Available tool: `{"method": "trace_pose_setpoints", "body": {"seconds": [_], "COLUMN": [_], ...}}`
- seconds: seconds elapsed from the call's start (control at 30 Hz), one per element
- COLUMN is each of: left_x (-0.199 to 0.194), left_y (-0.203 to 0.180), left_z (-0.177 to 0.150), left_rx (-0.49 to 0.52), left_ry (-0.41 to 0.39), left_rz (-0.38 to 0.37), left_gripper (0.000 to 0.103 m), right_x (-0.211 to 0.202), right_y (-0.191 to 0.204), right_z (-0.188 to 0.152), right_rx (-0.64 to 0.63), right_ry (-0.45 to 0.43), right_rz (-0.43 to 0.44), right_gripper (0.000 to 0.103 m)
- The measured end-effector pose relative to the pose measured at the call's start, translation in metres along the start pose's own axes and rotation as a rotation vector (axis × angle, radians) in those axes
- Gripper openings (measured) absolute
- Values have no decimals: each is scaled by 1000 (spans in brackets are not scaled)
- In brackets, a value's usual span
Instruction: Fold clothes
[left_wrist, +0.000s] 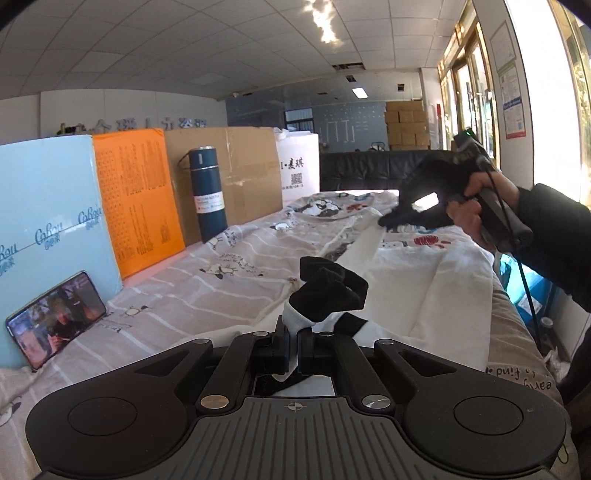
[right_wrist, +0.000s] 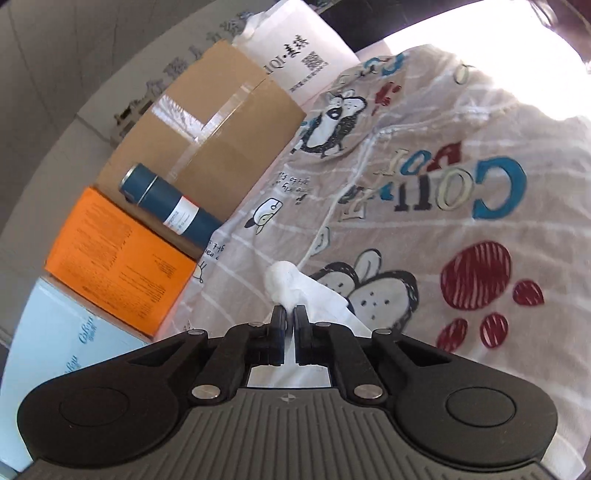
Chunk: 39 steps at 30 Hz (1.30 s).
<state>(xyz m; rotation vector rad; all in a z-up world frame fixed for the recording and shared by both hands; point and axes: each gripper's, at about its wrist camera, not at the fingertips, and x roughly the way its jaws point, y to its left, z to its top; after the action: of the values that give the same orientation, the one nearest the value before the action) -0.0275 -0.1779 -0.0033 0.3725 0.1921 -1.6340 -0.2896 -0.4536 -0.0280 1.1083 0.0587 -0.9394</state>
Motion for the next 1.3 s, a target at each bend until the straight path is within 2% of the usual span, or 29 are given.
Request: {"method": "trace_pose_setpoints", "body": {"seconds": [0.13, 0.2, 0.23, 0.27, 0.3, 0.33, 0.43, 0.53, 0.6, 0.63, 0.67, 0.73, 0.8, 0.97, 1.07, 1.13, 1.17, 1.23, 1.3], "left_x": [-4, -5, -5, -4, -4, -4, -3, -5, -7, -7, -8, -9, -10, -11, -11, -11, -11, -11, -11], "left_y": [-2, -4, -5, -6, -7, -9, -12, -12, -11, -11, -11, -10, -10, -5, -2, -4, -5, -7, -9], "left_z": [-1, -4, -5, -6, -7, -7, -8, -8, -9, -9, -9, -9, -8, -8, -8, -8, -8, -8, -9], "left_rx": [14, 20, 21, 22, 25, 28, 35, 30, 26, 25, 24, 20, 16, -5, -18, -7, -1, 16, 36], "left_ry": [23, 40, 47, 52, 54, 56, 60, 56, 51, 49, 47, 41, 33, 23, 24, 27, 29, 36, 52], "left_rz": [-15, -19, -16, -13, -10, -8, 0, 1, -3, -5, -5, -4, -3, 5, 20, 5, -3, -26, -40], "left_gripper": [3, 3, 3, 3, 3, 3, 3, 3, 3, 3, 3, 3, 3, 3, 3, 3, 3, 3, 3], "right_x": [-6, -13, -18, -23, -26, -28, -21, 4, 20, 28, 37, 52, 52, 29, 17, 9, 4, -6, -12], "right_y": [-32, -34, -33, -29, -23, -16, 7, 32, 43, 45, 46, 36, 24, -21, -41, -48, -47, -33, -16], "right_z": [-11, -11, -9, -6, -4, -2, -2, -9, -12, -11, -8, 2, 15, 44, 51, 54, 56, 61, 64], "right_rx": [128, 119, 93, 48, -17, -79, -263, -475, -544, -544, -537, -433, -275, 218, 417, 491, 488, 338, 151], "right_ry": [27, 21, 6, -13, -31, -47, -45, 28, 45, 57, 82, 154, 192, 194, 144, 107, 91, 64, 68], "right_rz": [18, 29, 18, 9, 3, -3, -16, -72, -122, -145, -166, -200, -181, -10, 110, 166, 169, 109, 53], "right_gripper": [8, 9, 15, 39, 57, 80, 79, 79, 77, 71, 48, 15, 12, 11, 6, 6, 6, 13, 51]}}
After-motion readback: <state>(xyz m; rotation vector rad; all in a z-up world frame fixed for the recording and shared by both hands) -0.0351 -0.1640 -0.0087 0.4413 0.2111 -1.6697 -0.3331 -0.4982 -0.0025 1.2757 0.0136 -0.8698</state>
